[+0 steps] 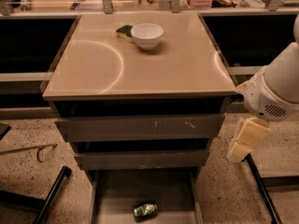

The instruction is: Pick green can from bottom drawer and place on counter

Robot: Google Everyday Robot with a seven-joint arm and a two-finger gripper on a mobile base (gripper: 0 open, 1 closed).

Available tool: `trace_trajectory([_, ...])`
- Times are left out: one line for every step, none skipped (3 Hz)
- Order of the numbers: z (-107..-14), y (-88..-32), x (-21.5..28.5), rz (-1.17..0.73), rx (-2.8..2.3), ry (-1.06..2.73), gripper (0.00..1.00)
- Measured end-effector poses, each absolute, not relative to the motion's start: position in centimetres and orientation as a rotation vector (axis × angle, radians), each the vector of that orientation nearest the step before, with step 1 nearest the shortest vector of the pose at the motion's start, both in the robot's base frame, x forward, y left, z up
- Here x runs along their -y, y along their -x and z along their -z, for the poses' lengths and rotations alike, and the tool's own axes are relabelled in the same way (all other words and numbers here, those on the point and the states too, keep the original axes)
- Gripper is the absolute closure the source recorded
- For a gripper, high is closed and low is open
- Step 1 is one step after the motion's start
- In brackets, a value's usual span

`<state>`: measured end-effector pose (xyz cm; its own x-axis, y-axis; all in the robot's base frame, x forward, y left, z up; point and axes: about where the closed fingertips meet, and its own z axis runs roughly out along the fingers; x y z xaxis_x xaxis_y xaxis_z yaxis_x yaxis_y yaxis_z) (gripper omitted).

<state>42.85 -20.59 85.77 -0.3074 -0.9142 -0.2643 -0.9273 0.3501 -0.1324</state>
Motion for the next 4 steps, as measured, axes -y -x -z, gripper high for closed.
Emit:
trace_trajectory([-84.4, -42.9, 20.2, -0.084, -2.326, 1.637, 0.00])
trace_trajectory([-79.1, -41.2, 18.4, -0.223, -2.332, 1.582, 0.00])
trace_trajectory([-71.1, -39.8, 16.8, -0.339, -2.349, 1.519, 0.00])
trace_trajectory([-66.9, -41.8, 15.4, -0.347, -2.314, 1.446, 0.00])
